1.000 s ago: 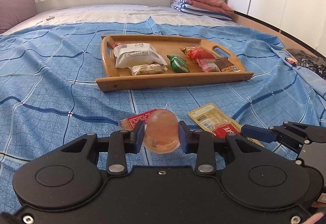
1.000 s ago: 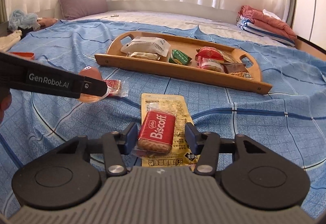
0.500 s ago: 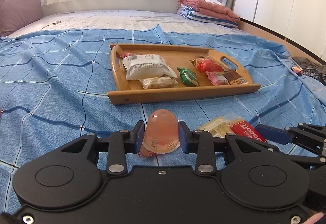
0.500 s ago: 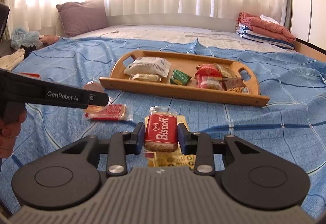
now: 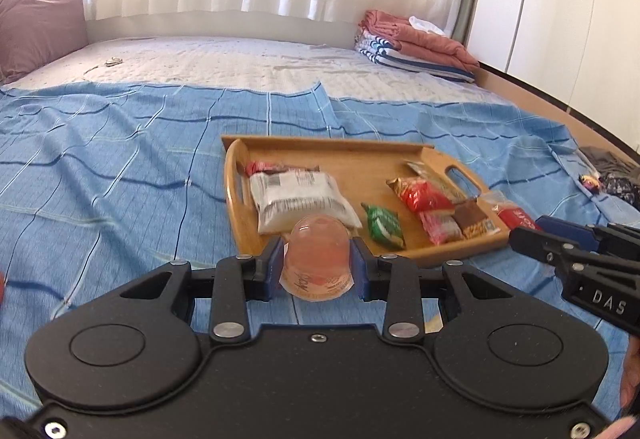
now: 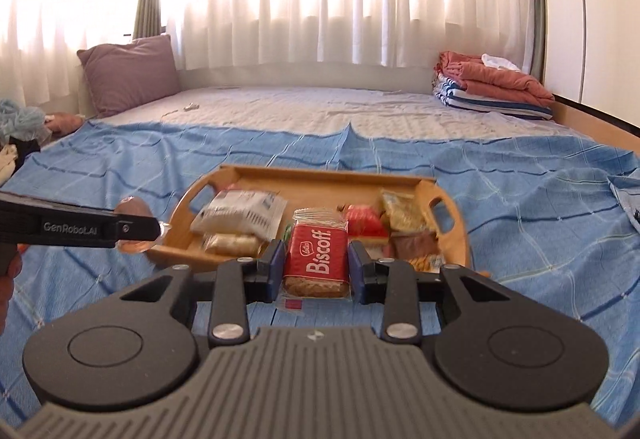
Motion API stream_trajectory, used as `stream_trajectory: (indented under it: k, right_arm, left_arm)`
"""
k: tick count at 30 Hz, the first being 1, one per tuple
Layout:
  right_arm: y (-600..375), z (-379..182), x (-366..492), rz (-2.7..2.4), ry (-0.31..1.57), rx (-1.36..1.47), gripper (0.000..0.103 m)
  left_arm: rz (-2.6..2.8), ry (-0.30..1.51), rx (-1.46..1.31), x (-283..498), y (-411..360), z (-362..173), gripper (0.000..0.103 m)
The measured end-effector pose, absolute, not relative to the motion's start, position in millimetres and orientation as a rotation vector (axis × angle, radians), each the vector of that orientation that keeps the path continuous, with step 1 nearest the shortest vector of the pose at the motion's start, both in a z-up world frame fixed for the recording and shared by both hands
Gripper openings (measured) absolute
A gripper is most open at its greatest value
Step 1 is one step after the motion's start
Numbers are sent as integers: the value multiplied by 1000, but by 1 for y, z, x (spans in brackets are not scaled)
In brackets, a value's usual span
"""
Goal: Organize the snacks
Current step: 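Carry the jelly cup and Biscoff pack over the wooden tray and lower them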
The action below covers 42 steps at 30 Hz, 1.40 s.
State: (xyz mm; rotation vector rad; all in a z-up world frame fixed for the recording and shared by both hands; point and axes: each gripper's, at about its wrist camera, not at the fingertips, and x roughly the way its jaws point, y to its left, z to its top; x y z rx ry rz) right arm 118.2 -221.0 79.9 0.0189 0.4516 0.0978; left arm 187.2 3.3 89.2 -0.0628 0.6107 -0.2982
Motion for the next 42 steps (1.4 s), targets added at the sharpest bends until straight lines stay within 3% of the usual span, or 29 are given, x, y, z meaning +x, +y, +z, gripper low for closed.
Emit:
stream_trajectory:
  k: [14, 28, 42]
  right_arm:
    - [-250, 103, 238, 73, 563, 128, 39]
    - [-257, 61, 334, 73, 679, 100, 39]
    - [-257, 9, 379, 66, 772, 71, 39]
  left_arm:
    - [-326, 667, -125, 305, -2, 114, 33]
    - [-231, 781, -142, 422, -18, 66, 33]
    - [-159, 812, -123, 471, -15, 26, 33]
